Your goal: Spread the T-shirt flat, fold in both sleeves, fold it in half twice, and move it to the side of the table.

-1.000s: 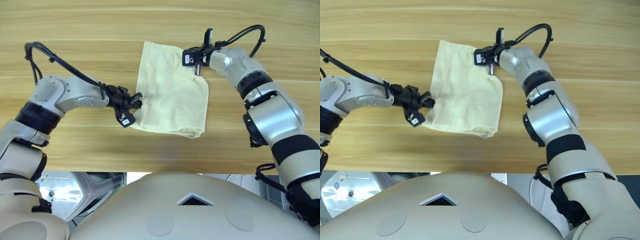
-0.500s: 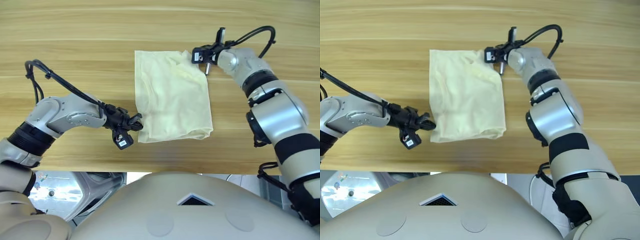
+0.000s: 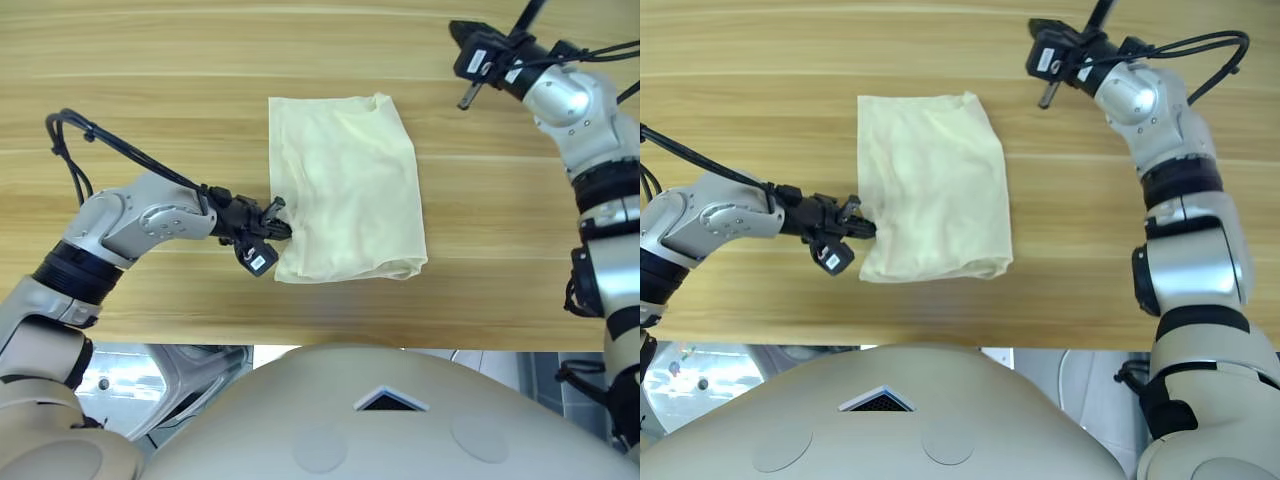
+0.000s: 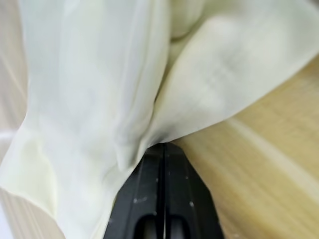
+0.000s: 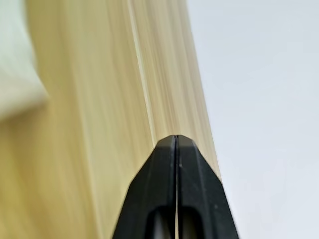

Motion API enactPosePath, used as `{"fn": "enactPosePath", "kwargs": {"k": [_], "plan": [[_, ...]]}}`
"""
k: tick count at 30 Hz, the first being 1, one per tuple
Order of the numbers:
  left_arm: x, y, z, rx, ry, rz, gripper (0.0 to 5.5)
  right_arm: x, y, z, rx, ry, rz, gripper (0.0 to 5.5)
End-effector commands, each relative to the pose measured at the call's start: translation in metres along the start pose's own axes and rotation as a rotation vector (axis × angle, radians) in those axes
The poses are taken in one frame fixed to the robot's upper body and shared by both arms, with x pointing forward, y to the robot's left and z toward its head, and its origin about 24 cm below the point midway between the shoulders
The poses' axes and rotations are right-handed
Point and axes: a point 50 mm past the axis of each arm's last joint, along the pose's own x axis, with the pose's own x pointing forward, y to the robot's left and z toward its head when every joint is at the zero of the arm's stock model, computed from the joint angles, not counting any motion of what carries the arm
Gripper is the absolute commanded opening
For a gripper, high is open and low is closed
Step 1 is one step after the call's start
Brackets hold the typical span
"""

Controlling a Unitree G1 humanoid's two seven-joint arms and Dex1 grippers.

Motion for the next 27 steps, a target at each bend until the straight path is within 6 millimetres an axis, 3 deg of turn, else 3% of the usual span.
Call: {"fn": "enactPosePath", "kwargs": {"k": [1,8,12,19,23,27], "plan": [[-0.007,0.016,-0.024,-0.071,0.091,0.163,0.00,-0.030,0.027,0.048,-0.006,-0.211,0.206,0.03],[-0.003,0.017,-0.026,-0.089,0.083,0.197,0.00,-0.058,0.067,0.049,0.068,-0.168,0.486,0.03],[-0.003,0.011,-0.021,-0.092,0.063,0.158,0.00,-0.069,0.090,0.037,0.048,-0.073,0.632,0.03],[-0.026,0.012,-0.024,-0.085,0.108,0.125,0.00,-0.081,0.137,0.022,-0.026,0.051,0.835,0.03],[-0.031,0.014,-0.027,-0.081,0.143,0.136,0.00,-0.097,0.153,0.028,-0.018,0.031,0.921,0.03],[-0.030,0.013,-0.028,-0.078,0.153,0.135,0.00,-0.119,0.163,0.053,0.073,-0.067,0.977,0.03]]}}
